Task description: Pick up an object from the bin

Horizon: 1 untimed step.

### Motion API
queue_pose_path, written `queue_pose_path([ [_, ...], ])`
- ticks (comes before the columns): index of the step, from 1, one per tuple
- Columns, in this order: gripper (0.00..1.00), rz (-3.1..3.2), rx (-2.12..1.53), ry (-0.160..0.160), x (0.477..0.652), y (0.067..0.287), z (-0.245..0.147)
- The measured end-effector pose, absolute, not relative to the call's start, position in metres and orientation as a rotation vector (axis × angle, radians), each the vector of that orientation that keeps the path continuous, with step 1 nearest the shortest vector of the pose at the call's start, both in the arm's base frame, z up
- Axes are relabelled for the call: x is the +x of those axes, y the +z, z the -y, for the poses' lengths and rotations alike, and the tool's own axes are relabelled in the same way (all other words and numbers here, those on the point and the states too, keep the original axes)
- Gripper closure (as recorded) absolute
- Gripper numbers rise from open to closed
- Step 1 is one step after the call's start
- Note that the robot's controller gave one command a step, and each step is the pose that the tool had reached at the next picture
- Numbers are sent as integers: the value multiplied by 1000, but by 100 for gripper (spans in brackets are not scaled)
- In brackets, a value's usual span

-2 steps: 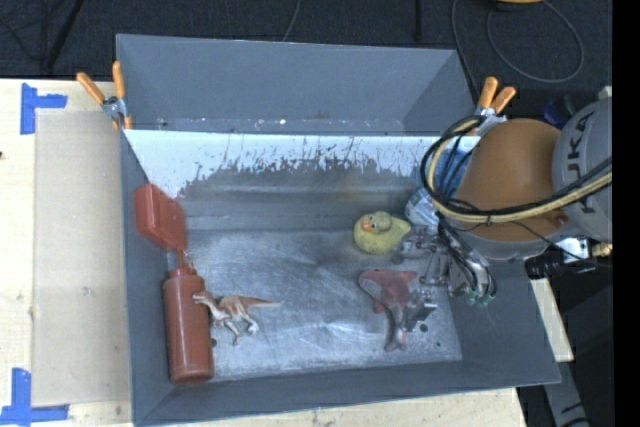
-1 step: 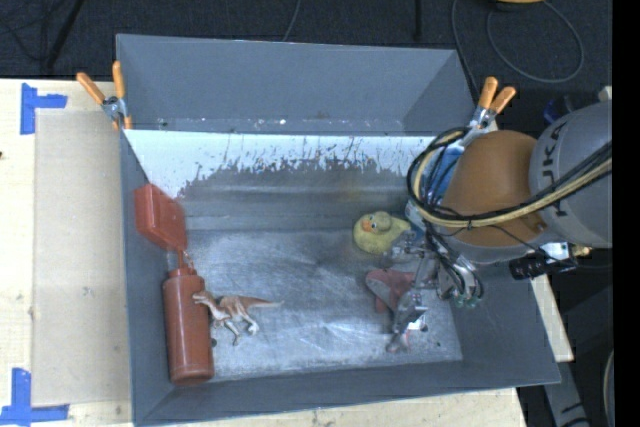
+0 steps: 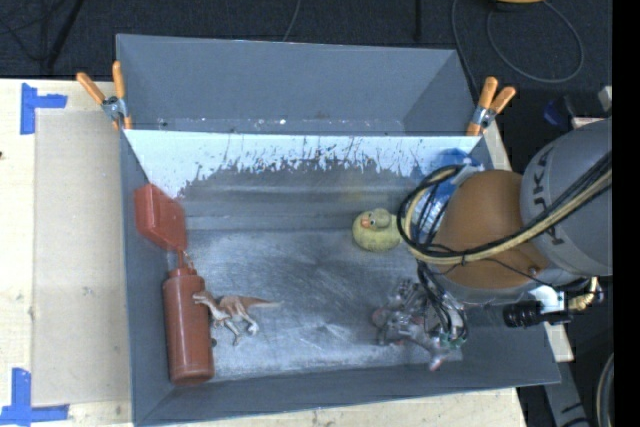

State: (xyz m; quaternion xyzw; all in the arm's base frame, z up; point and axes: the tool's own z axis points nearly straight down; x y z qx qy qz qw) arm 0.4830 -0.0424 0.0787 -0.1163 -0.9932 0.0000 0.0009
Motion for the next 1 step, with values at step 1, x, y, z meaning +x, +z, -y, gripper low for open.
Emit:
queue_pose_path([
  [1, 100, 3118, -365, 0, 483, 79, 42],
])
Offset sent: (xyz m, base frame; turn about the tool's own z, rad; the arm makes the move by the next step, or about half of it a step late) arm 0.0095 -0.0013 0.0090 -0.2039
